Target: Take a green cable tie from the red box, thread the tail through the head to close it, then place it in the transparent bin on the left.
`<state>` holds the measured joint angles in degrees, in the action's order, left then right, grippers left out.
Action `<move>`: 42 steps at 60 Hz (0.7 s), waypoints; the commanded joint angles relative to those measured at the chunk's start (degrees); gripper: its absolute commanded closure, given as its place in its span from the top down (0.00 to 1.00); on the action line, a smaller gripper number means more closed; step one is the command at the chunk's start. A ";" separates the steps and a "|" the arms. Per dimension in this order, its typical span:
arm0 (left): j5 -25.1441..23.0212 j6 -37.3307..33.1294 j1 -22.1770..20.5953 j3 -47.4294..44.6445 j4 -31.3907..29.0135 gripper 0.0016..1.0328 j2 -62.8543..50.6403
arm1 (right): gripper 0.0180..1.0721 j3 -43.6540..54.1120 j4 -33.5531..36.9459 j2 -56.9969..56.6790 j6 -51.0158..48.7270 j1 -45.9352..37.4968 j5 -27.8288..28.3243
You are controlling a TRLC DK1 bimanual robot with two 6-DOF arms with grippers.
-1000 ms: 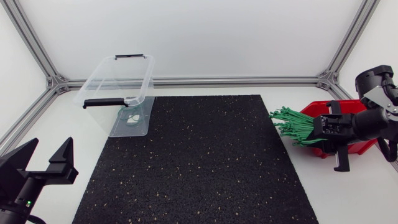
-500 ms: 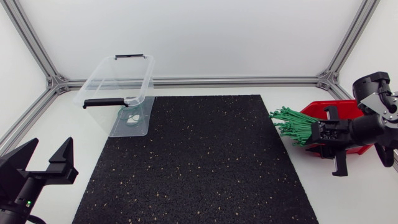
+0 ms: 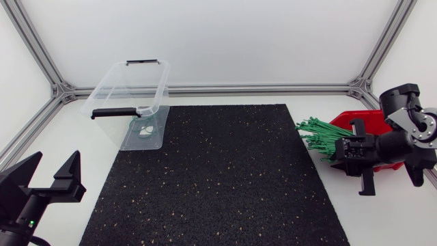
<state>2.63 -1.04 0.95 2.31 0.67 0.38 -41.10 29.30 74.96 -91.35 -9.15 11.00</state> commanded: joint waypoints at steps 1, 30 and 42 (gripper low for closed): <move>0.00 1.57 -0.42 -2.22 -0.93 0.96 0.32 | 0.28 1.81 -0.38 0.36 -0.67 0.62 -0.90; 0.00 1.57 -0.60 -2.22 -0.93 0.96 0.32 | 0.28 1.99 -0.21 -2.10 -1.02 0.27 -1.07; 0.00 1.57 -0.60 -2.22 -0.93 0.96 0.32 | 0.27 1.29 0.76 -2.89 -1.81 -0.78 -1.16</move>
<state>2.46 -1.04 0.62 2.31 0.64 0.38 -40.36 28.99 72.66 -91.44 -9.21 10.22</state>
